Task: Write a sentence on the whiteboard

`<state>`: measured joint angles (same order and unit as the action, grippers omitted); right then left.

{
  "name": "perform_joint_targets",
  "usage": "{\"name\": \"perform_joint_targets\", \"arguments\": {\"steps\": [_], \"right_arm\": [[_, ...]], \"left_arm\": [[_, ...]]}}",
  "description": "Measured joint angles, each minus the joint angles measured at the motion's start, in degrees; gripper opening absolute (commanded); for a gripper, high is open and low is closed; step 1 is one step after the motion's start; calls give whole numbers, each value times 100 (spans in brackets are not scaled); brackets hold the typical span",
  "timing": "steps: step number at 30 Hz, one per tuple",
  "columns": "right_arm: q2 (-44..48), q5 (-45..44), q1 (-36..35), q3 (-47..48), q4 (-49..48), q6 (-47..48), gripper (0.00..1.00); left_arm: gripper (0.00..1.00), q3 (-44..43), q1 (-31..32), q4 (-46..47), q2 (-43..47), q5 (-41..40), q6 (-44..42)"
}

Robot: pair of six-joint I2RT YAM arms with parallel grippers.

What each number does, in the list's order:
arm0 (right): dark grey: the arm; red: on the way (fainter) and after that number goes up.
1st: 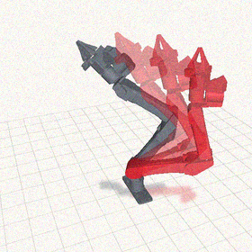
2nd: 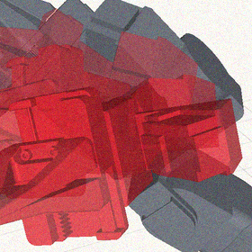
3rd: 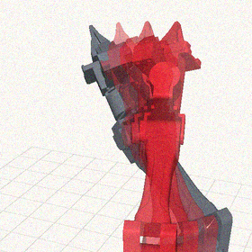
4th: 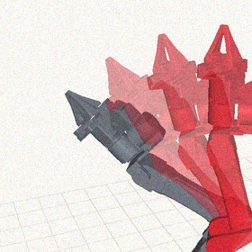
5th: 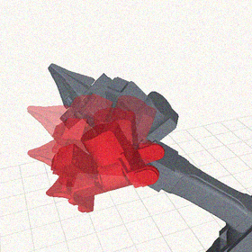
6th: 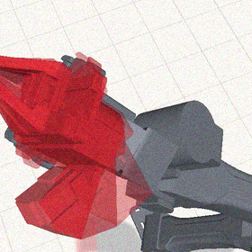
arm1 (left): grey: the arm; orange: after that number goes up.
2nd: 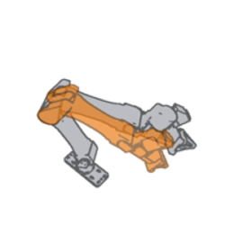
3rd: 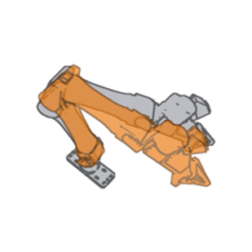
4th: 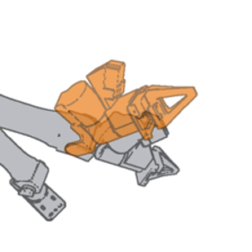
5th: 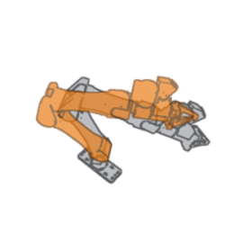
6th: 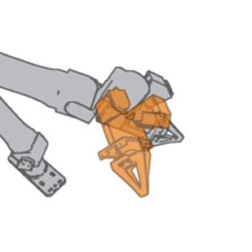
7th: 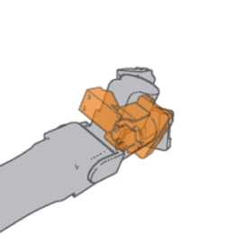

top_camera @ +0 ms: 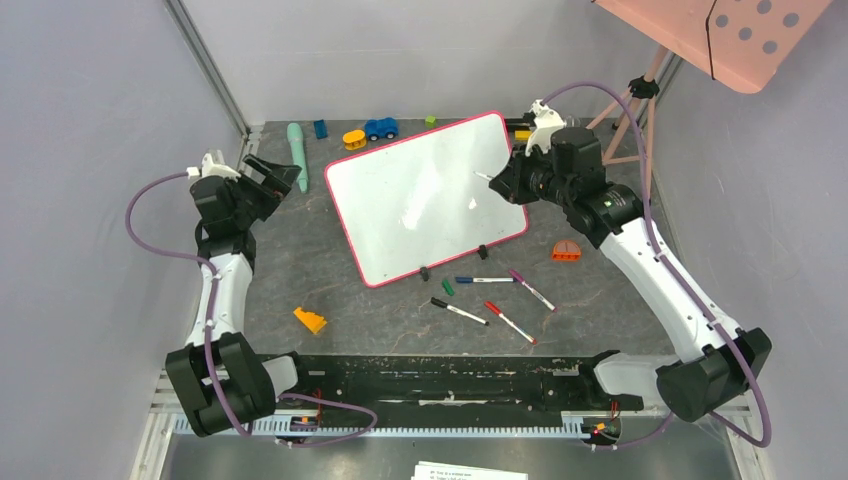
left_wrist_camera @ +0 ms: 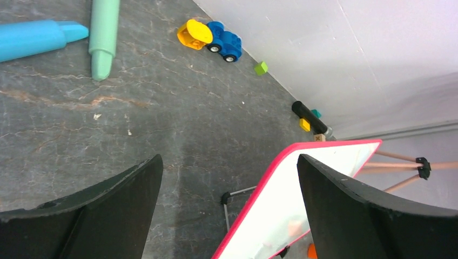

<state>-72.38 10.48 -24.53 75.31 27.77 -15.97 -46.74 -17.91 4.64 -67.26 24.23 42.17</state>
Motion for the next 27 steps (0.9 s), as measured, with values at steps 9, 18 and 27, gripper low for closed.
{"name": "perform_joint_targets", "arguments": {"steps": [9,18,27], "right_arm": [[-275,-127,-2,498,184,74,0],[-544,-184,-17,603,48,-142,0],[-588,-234,-48,402,-404,-116,0]], "left_arm": [[100,11,0,402,-140,866,44],[100,-22,11,953,-632,2004,83],[100,221,105,1143,-321,2356,81]]}}
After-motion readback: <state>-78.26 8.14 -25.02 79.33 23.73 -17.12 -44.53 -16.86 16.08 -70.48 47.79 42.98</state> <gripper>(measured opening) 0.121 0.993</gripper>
